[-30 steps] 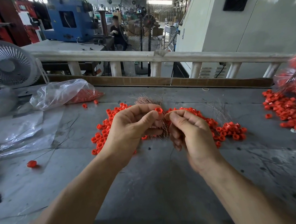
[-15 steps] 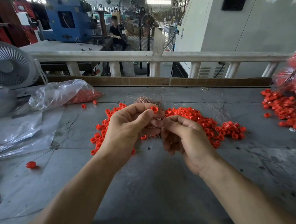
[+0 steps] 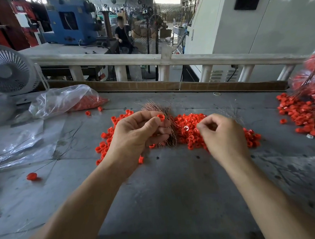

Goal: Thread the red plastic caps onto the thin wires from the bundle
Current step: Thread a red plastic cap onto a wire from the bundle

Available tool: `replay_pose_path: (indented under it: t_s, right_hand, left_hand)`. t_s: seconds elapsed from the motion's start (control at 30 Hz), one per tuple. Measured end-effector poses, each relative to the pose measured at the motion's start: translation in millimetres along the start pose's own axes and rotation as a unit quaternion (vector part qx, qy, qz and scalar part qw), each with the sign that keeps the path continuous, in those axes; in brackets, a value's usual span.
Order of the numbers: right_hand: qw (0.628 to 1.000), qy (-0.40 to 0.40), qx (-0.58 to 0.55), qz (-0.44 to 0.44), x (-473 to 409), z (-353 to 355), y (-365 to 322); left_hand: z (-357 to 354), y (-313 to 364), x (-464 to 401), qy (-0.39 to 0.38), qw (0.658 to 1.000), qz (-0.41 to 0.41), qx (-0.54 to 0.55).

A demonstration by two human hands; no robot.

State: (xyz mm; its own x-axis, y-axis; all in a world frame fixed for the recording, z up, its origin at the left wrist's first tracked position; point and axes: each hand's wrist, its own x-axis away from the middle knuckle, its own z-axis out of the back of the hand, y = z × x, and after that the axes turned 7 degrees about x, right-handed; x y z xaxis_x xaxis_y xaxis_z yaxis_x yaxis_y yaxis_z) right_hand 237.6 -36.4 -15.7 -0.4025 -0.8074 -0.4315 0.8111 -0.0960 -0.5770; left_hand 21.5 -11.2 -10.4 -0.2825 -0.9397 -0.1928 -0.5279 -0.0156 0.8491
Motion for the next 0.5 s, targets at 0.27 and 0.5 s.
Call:
replay_pose_path:
  t_s: [0.27, 0.5]
  right_hand:
    - [0.996, 0.022, 0.072, -0.048, -17, -6, 21]
    - [0.996, 0.004, 0.086, -0.035, -21, -17, 20]
  left_hand:
    - [-5, -1, 3, -0.008, 0.999, 0.006, -0.046]
    - [-9, 0, 7, 0.0, 0.997, 0.007, -0.076]
